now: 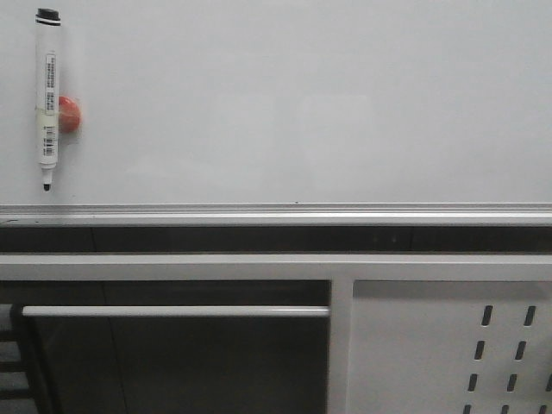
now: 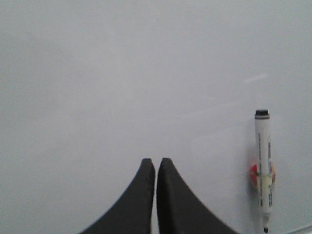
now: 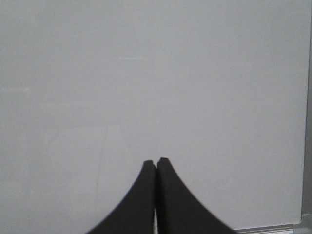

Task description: Write number 1 on whiteboard

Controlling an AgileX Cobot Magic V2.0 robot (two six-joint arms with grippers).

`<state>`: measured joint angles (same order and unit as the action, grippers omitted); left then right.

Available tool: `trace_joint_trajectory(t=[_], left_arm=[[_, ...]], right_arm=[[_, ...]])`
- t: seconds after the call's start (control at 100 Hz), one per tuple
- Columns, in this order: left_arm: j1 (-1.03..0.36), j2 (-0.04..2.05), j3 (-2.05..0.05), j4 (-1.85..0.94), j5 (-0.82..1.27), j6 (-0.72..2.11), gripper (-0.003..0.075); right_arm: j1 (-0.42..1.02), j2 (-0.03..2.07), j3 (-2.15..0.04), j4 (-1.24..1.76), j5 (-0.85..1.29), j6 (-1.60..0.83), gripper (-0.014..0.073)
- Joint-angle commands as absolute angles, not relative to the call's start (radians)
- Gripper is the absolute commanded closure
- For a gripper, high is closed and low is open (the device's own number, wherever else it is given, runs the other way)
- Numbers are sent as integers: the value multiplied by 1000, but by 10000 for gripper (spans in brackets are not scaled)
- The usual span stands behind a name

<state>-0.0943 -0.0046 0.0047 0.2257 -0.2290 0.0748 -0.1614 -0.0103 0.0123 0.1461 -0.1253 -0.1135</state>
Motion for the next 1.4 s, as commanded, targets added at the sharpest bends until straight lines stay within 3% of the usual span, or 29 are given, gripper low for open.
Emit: trace_joint_trajectory(t=[0.0, 0.21, 0.45, 0.56, 0.85, 1.03, 1.39], left_arm=[[-98, -34, 27, 221, -384, 75, 738], [-98, -34, 27, 185, -470, 49, 738], [-98, -32, 25, -159, -468, -14, 738], [-100, -32, -8, -177, -404, -45, 738], [-100, 4, -233, -115, -40, -43, 738], [-100, 84, -359, -115, 39, -41, 738], [-104, 326, -656, -116, 86, -28, 738]], right_arm=[[-165, -29, 40, 147, -212, -116, 665], [-165, -29, 40, 229, -214, -70, 665], [-165, -29, 40, 276, -141, -20, 665], [-165, -29, 32, 279, -142, 81, 665], [-120, -14, -141, 280, 140, 107, 663], [-91, 16, -312, 280, 306, 47, 663], [-91, 18, -421, 352, 334, 20, 665]])
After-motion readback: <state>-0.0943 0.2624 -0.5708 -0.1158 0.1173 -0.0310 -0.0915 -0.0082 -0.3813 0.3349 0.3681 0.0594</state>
